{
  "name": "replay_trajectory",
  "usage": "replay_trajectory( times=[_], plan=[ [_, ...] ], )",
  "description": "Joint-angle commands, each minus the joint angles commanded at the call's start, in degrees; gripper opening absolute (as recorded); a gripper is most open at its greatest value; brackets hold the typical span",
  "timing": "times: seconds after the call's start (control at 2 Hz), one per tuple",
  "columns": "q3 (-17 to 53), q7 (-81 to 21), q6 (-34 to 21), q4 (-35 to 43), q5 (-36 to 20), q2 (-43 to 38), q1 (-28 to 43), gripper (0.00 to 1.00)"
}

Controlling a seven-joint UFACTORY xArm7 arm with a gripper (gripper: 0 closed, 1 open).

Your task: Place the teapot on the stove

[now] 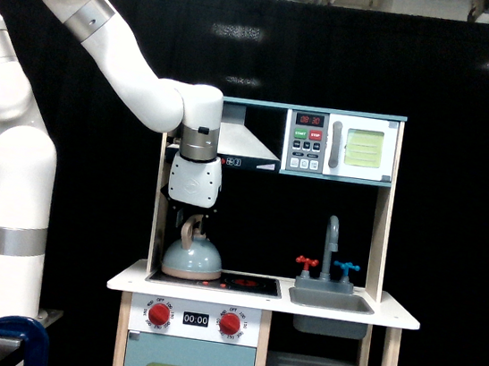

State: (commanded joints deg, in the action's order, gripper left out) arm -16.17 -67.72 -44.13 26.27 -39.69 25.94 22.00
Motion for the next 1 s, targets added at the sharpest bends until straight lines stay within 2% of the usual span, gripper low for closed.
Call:
replay_trajectory(
  times=[0.5, 1.0],
  plan=[
    [7.93, -0.45, -11.82, -0.98, 7.03, 10.79, -2.14, 1.0],
    [19.76, -1.61, -31.71, 2.42, 18.36, 24.78, -6.49, 1.0]
  ],
)
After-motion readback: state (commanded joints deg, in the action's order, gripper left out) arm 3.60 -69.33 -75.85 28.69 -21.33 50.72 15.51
